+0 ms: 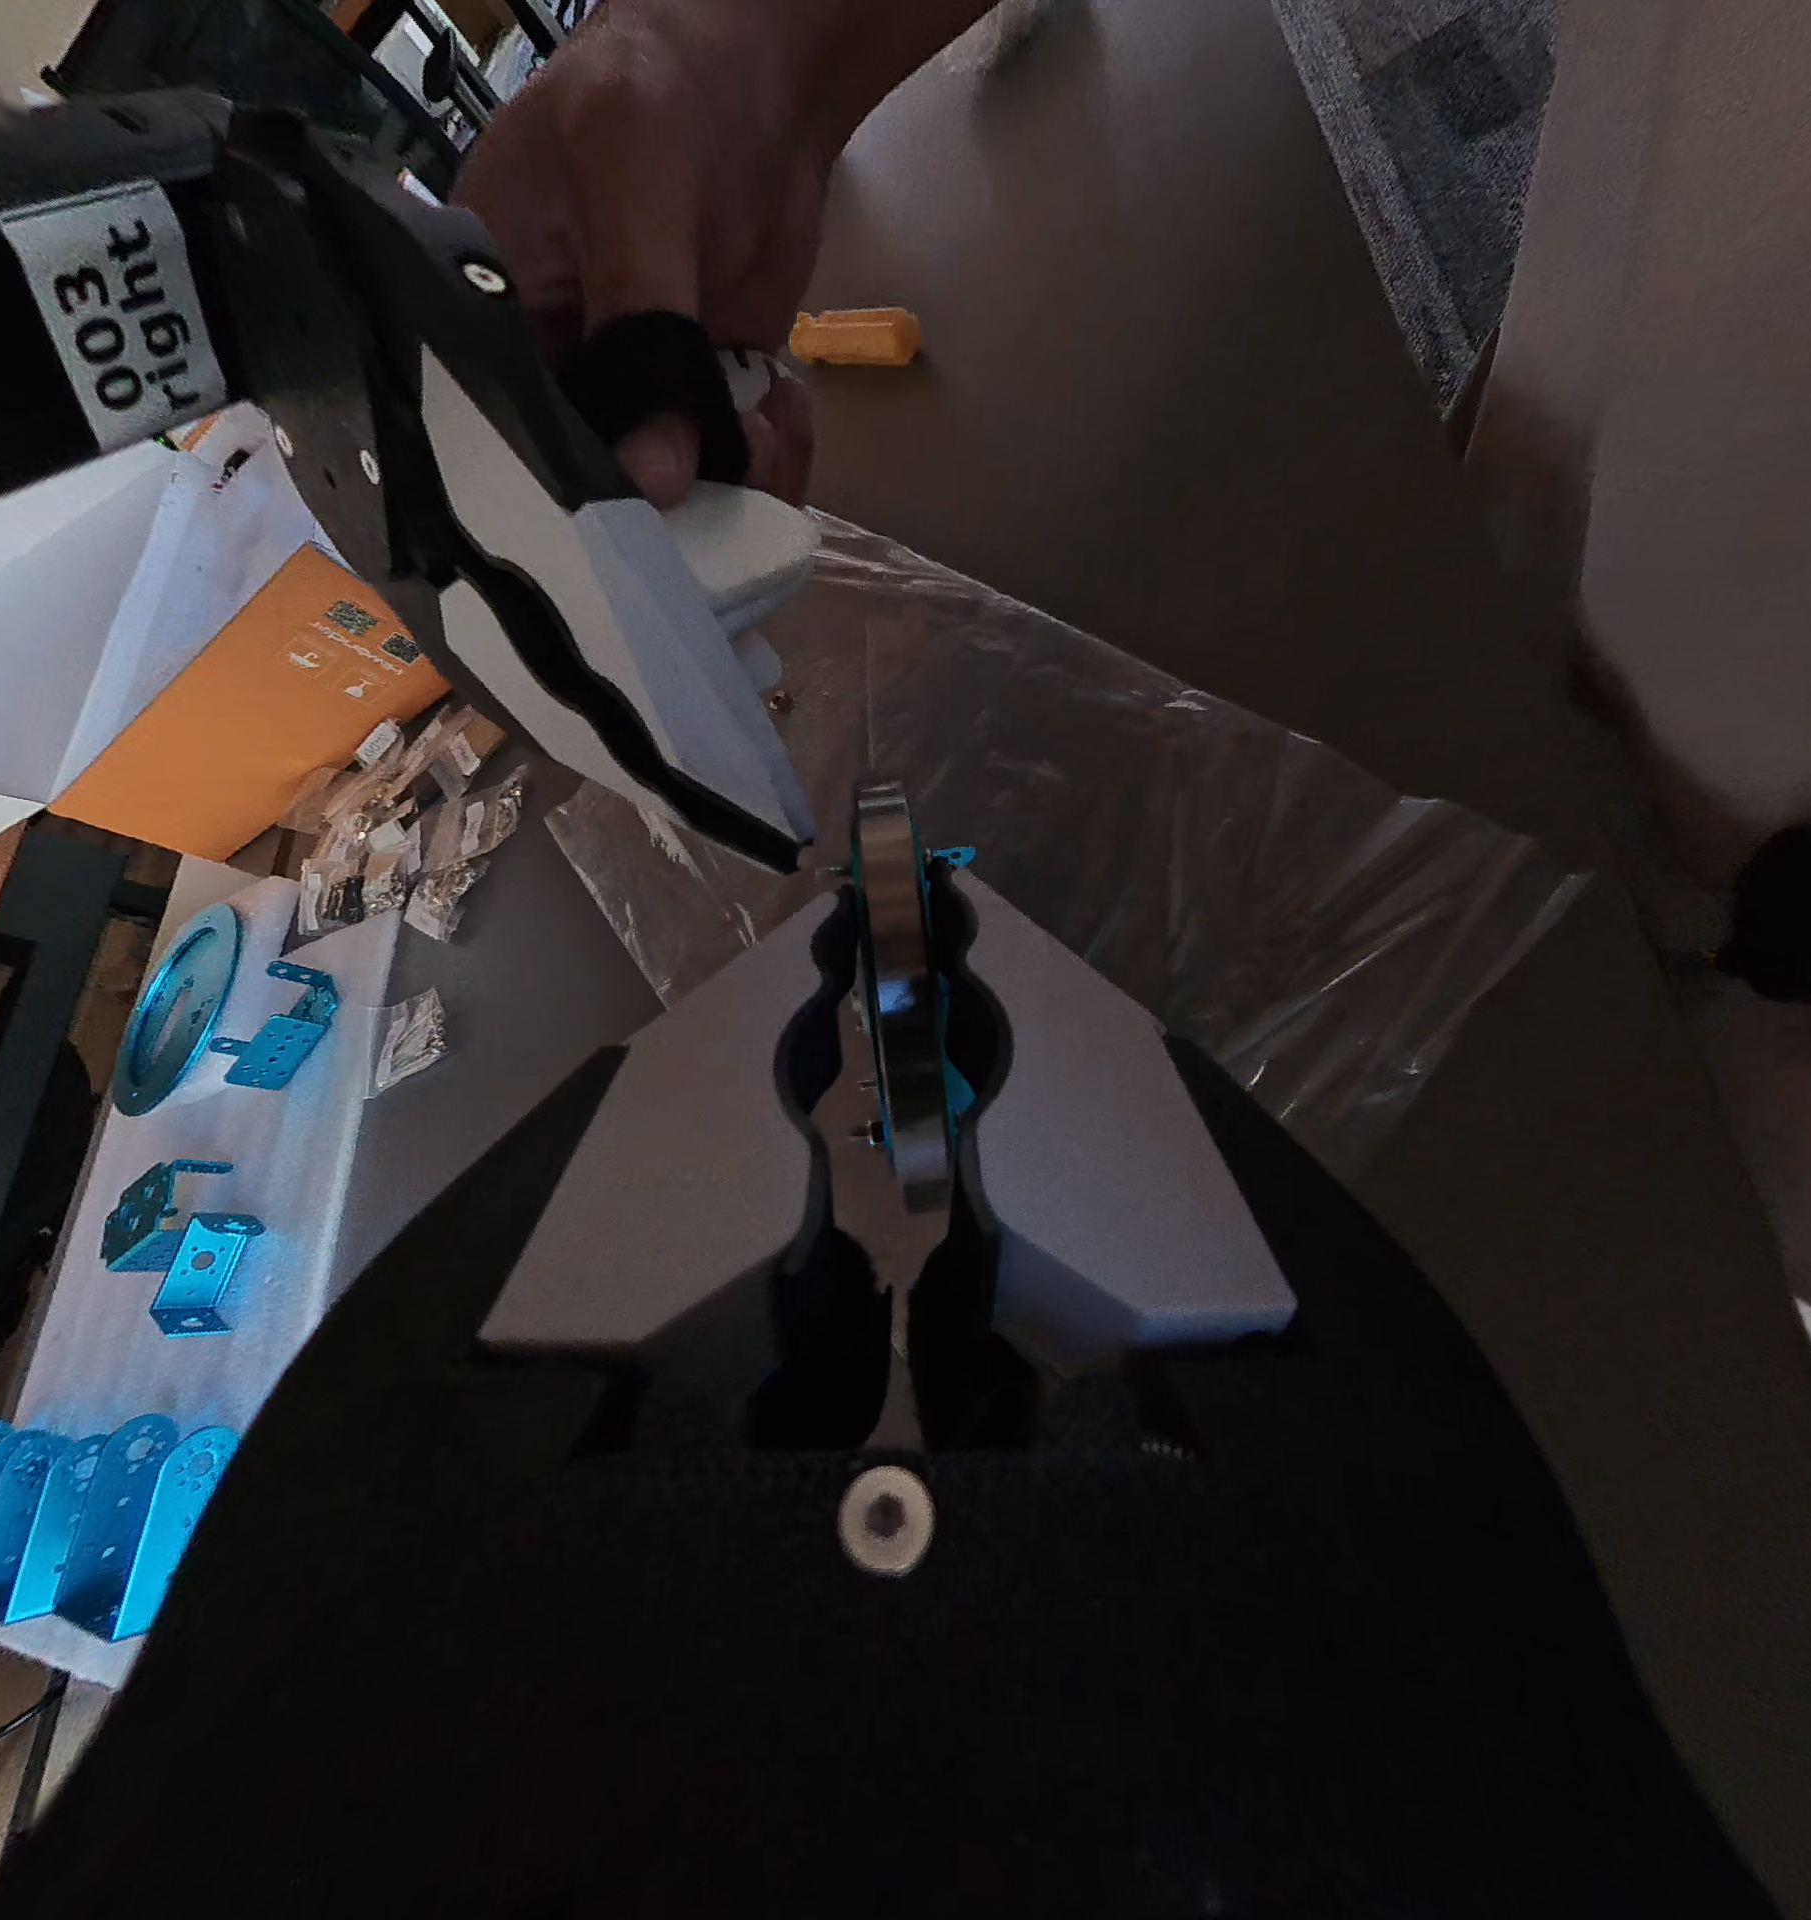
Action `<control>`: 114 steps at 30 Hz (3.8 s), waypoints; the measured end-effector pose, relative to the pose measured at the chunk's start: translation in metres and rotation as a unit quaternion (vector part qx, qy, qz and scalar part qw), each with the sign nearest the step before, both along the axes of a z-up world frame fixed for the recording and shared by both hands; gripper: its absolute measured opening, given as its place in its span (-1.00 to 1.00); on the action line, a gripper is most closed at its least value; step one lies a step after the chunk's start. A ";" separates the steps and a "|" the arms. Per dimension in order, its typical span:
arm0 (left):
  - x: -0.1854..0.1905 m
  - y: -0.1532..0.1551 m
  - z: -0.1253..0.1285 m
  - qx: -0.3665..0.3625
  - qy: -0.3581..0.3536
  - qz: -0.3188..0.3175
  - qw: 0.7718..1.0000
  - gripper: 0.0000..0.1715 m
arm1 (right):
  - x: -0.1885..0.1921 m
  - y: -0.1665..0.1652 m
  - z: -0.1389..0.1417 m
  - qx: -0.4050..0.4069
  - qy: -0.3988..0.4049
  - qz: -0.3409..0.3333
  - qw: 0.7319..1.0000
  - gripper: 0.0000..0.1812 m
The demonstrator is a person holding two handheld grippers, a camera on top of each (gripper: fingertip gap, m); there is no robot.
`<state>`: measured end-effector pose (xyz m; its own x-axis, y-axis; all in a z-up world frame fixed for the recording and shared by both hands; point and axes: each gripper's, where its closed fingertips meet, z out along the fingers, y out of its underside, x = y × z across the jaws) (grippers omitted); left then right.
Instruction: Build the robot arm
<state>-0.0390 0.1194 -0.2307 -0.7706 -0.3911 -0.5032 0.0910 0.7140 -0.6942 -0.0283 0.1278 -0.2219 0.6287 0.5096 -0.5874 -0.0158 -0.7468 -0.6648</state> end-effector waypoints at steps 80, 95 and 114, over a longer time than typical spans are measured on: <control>-0.028 -0.006 -0.021 0.039 -0.058 -0.015 0.997 -0.83 | 0.093 0.018 -0.078 0.068 -0.359 -0.187 0.912 -0.93; -0.029 -0.007 -0.021 0.052 -0.067 -0.015 0.996 -0.83 | -0.038 -0.007 -0.015 0.124 -0.208 0.027 0.970 -0.94; -0.030 -0.006 -0.021 0.052 -0.066 -0.016 0.996 -0.83 | -0.037 -0.009 -0.021 0.094 -0.275 0.031 0.956 -0.92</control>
